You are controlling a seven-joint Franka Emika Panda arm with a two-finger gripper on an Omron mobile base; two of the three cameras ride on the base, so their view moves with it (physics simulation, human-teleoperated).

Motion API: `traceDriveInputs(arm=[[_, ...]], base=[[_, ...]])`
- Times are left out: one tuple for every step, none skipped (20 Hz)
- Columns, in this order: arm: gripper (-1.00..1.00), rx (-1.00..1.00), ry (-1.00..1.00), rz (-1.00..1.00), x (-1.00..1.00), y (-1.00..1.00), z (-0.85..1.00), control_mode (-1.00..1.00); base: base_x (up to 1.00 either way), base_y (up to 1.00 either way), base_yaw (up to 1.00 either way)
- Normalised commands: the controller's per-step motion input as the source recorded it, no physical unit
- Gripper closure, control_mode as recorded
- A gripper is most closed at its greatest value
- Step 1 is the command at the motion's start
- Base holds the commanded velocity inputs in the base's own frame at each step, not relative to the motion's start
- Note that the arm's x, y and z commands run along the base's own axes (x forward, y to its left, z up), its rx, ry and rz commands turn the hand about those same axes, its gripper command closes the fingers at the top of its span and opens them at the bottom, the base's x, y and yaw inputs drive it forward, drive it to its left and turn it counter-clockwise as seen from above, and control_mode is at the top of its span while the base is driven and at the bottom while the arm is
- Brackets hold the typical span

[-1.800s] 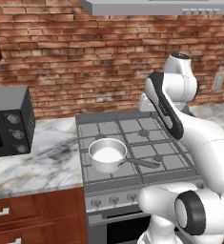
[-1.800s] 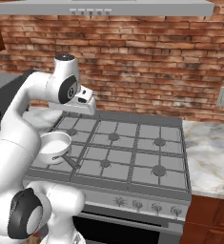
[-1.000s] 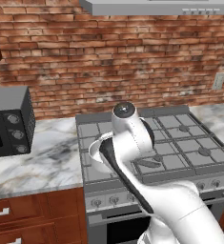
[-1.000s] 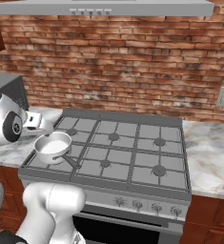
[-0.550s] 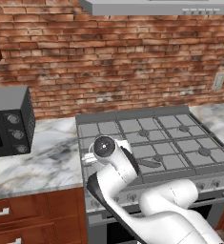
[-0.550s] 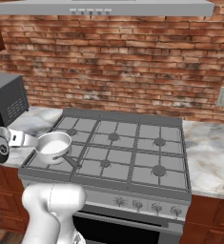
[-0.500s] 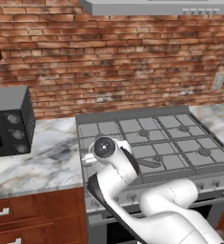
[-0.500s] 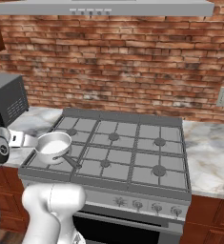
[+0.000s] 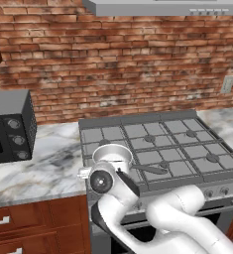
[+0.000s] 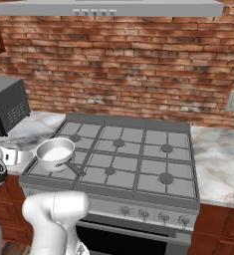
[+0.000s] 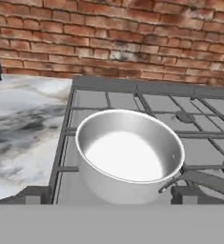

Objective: Turn on the front left burner of the stove.

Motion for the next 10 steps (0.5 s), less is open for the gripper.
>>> traceDriveInputs(arm=[[-1.00, 0.17, -0.58, 0.00, -0.01, 0.39, -0.55, -1.00], [-1.00, 0.21, -0.54, 0.00, 0.00, 0.26, -0.51, -1.00], [-1.00, 0.22, -0.47, 0.00, 0.00, 0.19, -0.53, -1.00], [-1.00, 0.23, -0.42, 0.00, 0.00, 0.16, -0.54, -1.00], [-1.00, 0.22, -0.43, 0.00, 0.00, 0.21, -0.56, -1.00], [-1.00, 0.19, -0.33, 0.00, 0.00, 0.29, -0.64, -1.00], [-1.00, 0.17, -0.31, 0.00, 0.00, 0.36, -0.64, -1.00], [-1.00, 0.15, -0.28, 0.00, 0.00, 0.39, -0.59, -1.00], [-1.00, 0.12, -0.16, 0.00, 0.00, 0.45, -0.54, -1.00], [-1.00, 0.09, -0.12, 0.00, 0.00, 0.51, -0.49, -1.00]], base=[[0.00, 0.00, 0.00], [0.00, 0.00, 0.00], [0.00, 0.00, 0.00], [0.00, 0.00, 0.00], [0.00, 0.00, 0.00], [0.00, 0.00, 0.00], [0.00, 0.00, 0.00], [0.00, 0.00, 0.00], [0.00, 0.00, 0.00], [0.00, 0.00, 0.00]])
